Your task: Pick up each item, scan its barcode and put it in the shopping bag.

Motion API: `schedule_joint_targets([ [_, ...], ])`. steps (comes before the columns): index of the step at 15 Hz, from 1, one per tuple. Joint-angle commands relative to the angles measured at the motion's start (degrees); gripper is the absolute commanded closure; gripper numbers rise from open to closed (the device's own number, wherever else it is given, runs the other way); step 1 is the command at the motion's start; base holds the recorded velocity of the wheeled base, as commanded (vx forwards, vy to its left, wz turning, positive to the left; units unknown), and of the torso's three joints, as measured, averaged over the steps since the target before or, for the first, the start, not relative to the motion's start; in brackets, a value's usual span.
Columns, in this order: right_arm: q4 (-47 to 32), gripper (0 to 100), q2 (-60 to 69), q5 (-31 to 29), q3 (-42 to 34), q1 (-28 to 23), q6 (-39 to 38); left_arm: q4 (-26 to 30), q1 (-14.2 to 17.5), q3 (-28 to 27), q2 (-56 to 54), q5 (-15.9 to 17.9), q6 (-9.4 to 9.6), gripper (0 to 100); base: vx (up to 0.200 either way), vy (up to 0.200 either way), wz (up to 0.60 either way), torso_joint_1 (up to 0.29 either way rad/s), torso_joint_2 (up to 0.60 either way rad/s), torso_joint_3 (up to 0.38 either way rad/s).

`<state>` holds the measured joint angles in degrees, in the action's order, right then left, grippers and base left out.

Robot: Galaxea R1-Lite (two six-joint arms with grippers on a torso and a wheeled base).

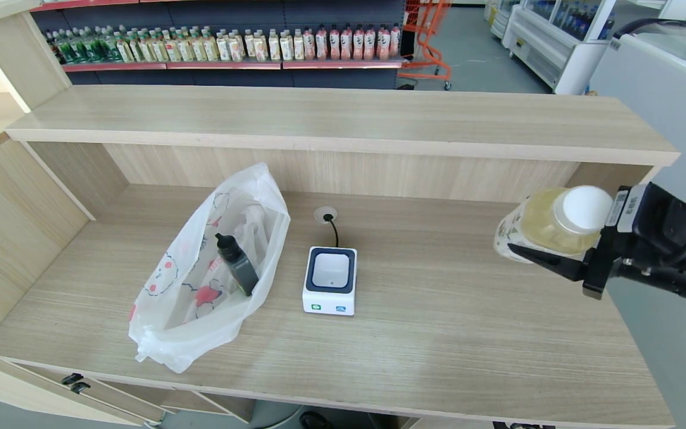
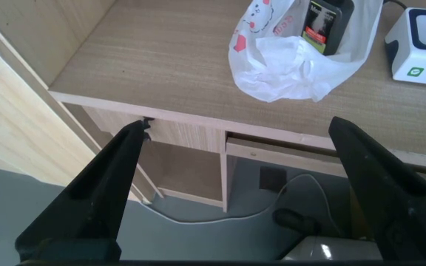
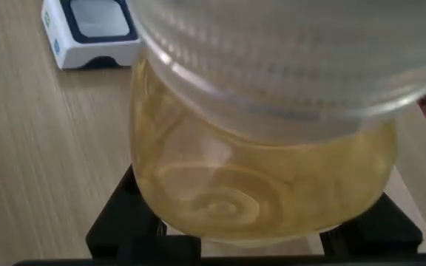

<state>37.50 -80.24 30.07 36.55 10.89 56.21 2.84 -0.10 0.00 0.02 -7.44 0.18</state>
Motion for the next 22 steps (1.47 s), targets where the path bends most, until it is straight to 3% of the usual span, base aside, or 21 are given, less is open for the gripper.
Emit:
schedule_joint_targets([
  [1,1.1,100,0.3,-0.6,-1.0,-4.1,6.6,0.1,0.0,0.0,0.0,0.0,-0.01,0,0.000,0.000,0.00,0.000,0.00,0.000],
  [3,2.5,100,0.5,-0.5,-2.4,-4.4,10.9,0.1,0.0,0.0,0.0,0.0,-0.01,0,0.000,0.000,0.00,0.000,0.00,0.000],
  [10,3.5,100,0.3,1.2,-4.8,-3.1,10.6,0.0,0.0,0.0,0.0,0.0,-0.27,0,0.000,0.000,0.00,0.000,0.00,0.000],
  [15,3.5,100,-1.1,3.1,-3.4,1.0,5.6,0.0,0.0,0.0,0.0,0.0,-0.36,0,0.000,0.200,0.00,-0.001,0.00,0.002],
  [22,3.5,100,-6.2,9.9,-0.8,0.8,5.5,0.0,0.0,0.0,0.0,0.0,-0.09,0,0.000,0.200,0.00,0.002,0.00,0.001],
])
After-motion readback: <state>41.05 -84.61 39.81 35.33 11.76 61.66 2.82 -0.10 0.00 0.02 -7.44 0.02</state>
